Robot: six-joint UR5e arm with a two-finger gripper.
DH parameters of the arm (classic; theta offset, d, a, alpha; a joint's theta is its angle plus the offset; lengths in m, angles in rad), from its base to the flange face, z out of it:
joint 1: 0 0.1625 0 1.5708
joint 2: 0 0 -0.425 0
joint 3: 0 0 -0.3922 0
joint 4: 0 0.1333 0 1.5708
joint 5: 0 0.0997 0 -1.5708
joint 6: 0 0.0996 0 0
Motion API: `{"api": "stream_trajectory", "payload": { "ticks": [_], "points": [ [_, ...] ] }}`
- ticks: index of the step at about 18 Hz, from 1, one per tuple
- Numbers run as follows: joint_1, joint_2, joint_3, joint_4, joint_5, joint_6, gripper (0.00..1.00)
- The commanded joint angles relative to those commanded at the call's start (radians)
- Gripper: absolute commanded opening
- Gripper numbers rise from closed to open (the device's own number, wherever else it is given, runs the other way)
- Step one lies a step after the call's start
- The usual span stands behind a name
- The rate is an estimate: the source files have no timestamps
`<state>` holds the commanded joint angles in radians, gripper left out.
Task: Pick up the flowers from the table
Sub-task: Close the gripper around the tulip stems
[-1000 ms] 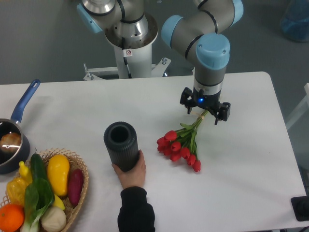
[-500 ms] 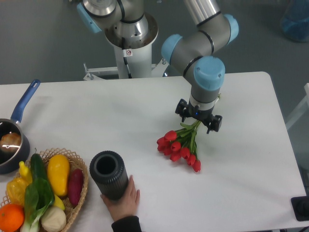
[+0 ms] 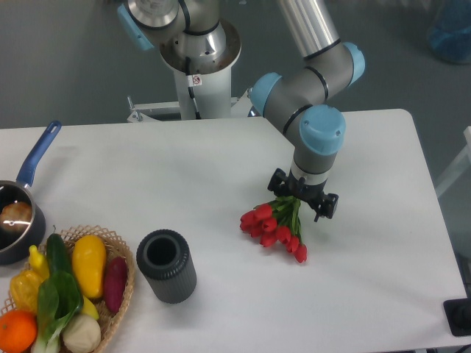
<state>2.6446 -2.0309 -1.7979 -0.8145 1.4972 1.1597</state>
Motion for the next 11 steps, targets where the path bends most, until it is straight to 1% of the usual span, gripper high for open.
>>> {"api": "stream_trajectory", "payload": {
  "ticks": [1,3,4,5,7,8,9,11],
  "points": [
    [0.000,-0.006,0.006,0.002,-0.002,0.000,0.93],
    [-0.003,-0.008,0.006,0.000,-0.002,0.000,0.78],
    [-0.008,-0.008,0.003,0.000,-0.002,0.002,0.68],
    [-0.011,-0.008,0.002,-0.002,0.000,0.003,0.55],
    [-0.014,-0.002,-0.006,-0.003,0.000,0.005,0.13],
    [-0.015,0.001,-0.009,-0.006,0.003,0.006,0.03],
    [-0.015,0.008,-0.009,-0.008,0.005,-0.004,0.03],
    [-0.008,0.046,-0.009,-0.015,0.008,-0.009,0.01]
  ]
}}
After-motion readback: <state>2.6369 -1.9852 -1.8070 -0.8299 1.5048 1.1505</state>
